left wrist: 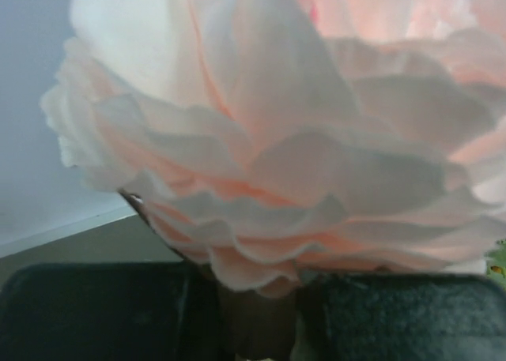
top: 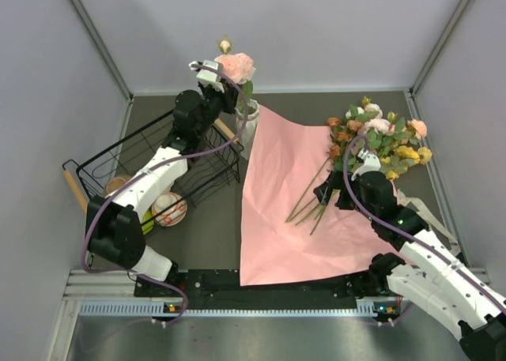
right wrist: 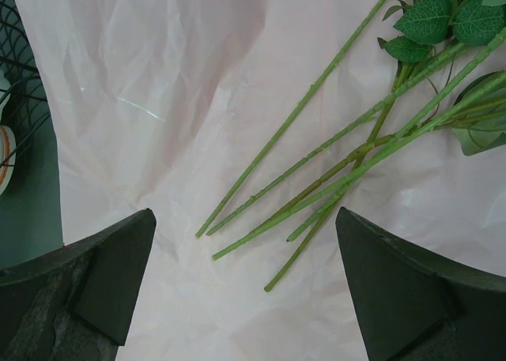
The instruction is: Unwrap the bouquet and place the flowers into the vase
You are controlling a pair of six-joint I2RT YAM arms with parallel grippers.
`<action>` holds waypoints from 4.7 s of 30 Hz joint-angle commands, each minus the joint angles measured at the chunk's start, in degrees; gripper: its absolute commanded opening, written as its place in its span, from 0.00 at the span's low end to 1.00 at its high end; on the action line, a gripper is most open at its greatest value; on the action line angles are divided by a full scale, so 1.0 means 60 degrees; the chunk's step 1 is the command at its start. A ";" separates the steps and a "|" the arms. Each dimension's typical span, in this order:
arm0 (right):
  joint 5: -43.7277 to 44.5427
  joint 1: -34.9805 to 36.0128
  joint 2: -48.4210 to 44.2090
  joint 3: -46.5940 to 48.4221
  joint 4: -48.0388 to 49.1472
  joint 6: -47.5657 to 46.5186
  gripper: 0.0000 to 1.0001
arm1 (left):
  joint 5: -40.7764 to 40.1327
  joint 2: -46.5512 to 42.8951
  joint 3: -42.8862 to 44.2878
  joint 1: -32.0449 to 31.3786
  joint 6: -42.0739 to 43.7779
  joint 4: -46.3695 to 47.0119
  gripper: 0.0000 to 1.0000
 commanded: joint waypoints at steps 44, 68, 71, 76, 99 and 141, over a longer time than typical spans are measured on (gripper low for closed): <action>0.0610 -0.4208 0.4890 0.1362 0.2223 0.2060 0.30 | 0.2318 -0.4567 -0.4152 -0.4697 -0.5249 -0.3523 0.82; 0.0754 -0.4208 0.6114 0.2301 0.2108 0.1958 0.00 | 0.1938 -0.4228 -0.3668 -0.4845 -0.4853 -0.3756 0.81; 0.0962 -0.4179 0.4709 0.1834 0.2295 0.1753 0.00 | 0.1660 -0.4317 -0.3683 -0.4845 -0.4649 -0.3829 0.81; 0.0073 -0.4179 0.3093 0.0545 0.5411 0.0831 0.00 | 0.1498 -0.4302 -0.3552 -0.4845 -0.4517 -0.3757 0.81; -0.6759 0.0771 0.1480 0.0514 0.8052 0.0286 0.00 | 0.4339 -0.3629 -0.2131 -0.2707 -0.6245 -0.1706 0.99; -0.0239 0.0758 -0.0117 0.0968 0.0568 -0.0797 0.99 | -0.1711 -0.1329 0.5750 -0.0789 0.0965 -0.4738 0.00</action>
